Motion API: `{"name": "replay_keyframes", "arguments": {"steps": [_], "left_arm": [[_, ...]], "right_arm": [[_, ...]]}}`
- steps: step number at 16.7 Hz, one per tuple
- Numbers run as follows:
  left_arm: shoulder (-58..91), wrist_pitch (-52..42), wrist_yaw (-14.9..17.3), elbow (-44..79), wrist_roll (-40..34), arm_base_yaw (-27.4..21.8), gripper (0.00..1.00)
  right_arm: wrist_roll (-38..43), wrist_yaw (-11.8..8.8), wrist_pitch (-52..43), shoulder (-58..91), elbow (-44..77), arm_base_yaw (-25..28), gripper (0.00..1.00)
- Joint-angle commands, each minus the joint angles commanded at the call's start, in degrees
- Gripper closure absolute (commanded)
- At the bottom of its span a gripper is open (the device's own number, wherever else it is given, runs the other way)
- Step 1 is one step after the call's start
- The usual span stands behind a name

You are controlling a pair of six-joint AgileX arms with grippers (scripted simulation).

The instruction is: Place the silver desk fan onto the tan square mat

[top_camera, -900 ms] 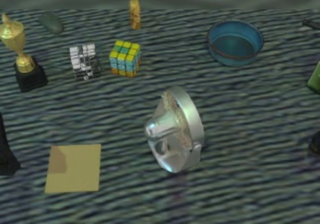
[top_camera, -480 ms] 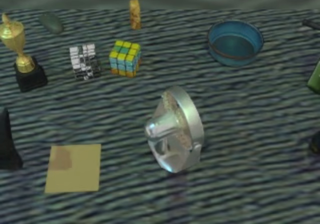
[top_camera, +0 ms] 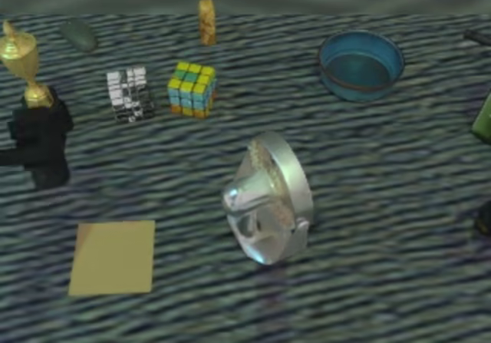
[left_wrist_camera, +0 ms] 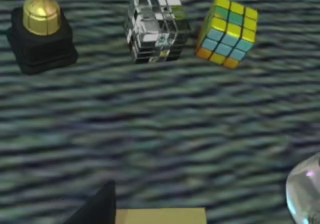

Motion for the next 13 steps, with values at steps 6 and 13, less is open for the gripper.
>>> {"name": "replay_keyframes", "arguments": {"steps": [6,13], "left_arm": [[33.46,-23.88,0.07,33.88,-16.99,-10.87,0.00],[69.42,-47.38,-0.15,71.80,-36.40,-22.27,0.00]], "right_arm": [[0.00,0.00,0.00,0.00,0.00,0.00,0.00],[0.00,0.00,0.00,0.00,0.00,0.00,0.00]]}}
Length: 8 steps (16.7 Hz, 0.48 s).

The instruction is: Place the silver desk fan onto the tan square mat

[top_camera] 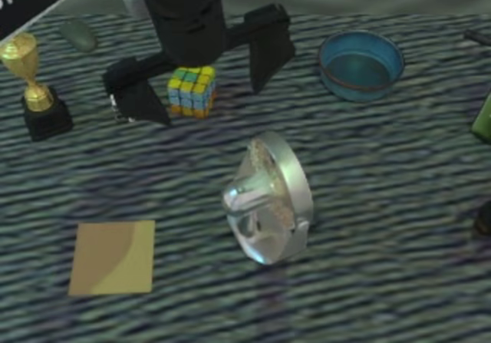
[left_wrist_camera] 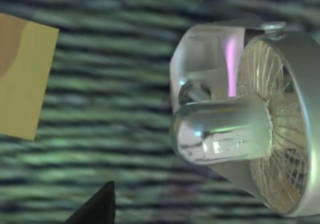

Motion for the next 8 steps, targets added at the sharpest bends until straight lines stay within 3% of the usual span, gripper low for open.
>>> {"name": "replay_keyframes", "arguments": {"steps": [8], "left_arm": [[22.39,-12.56,-0.42,25.64,-12.91,-6.54,0.00]], "right_arm": [[0.00,0.00,0.00,0.00,0.00,0.00,0.00]]}}
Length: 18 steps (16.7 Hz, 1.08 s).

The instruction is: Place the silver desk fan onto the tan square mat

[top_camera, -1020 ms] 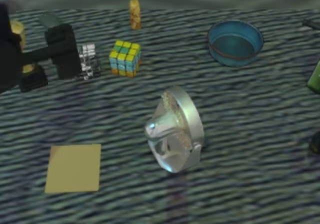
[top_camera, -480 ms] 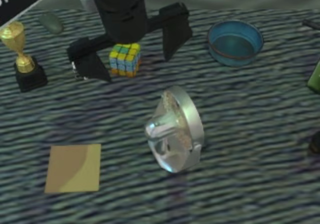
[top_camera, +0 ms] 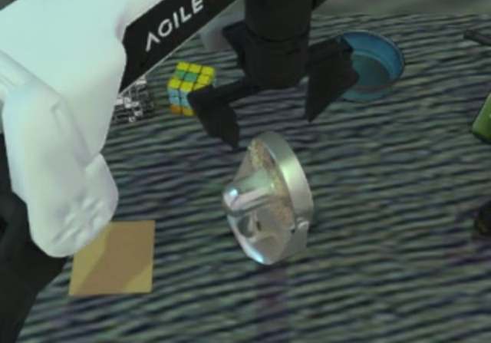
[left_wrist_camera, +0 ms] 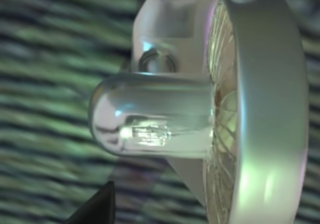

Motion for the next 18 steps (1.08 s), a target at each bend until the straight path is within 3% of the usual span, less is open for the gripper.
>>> {"name": "replay_keyframes", "arguments": {"steps": [8,18], "left_arm": [[0.54,0.60,-0.02,-0.03,-0.37,-0.02,0.00],[-2.49,13.59,-0.06,-16.30,-0.48,-0.15,0.00]], "right_arm": [[0.00,0.00,0.00,0.00,0.00,0.00,0.00],[0.00,0.00,0.00,0.00,0.00,0.00,0.00]]}}
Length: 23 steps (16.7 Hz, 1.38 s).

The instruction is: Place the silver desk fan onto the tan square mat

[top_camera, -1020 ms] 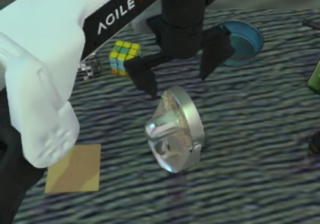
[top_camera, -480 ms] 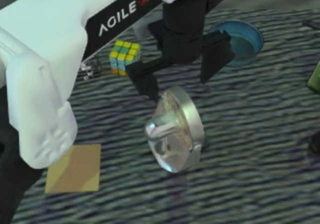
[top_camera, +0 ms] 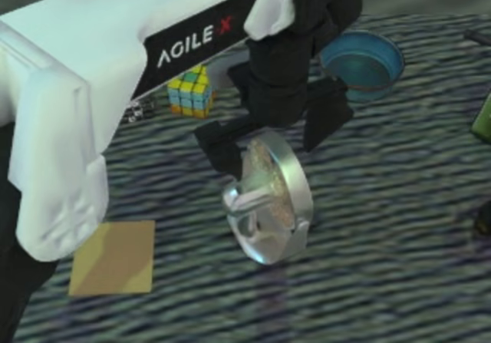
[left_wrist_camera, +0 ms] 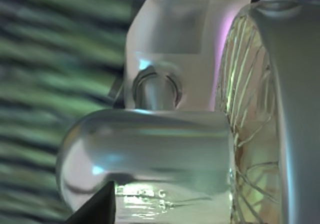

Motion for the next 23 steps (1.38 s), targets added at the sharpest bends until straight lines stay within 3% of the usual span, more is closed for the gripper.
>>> {"name": "replay_keyframes", "arguments": {"steps": [2,15,23], "left_arm": [[0.00,0.00,0.00,0.00,0.00,0.00,0.00],[0.00,0.00,0.00,0.00,0.00,0.00,0.98],[0.00,0.00,0.00,0.00,0.00,0.00,1.00]], "right_arm": [[0.00,0.00,0.00,0.00,0.00,0.00,0.00],[0.00,0.00,0.00,0.00,0.00,0.00,0.00],[0.00,0.00,0.00,0.00,0.00,0.00,0.00]]}}
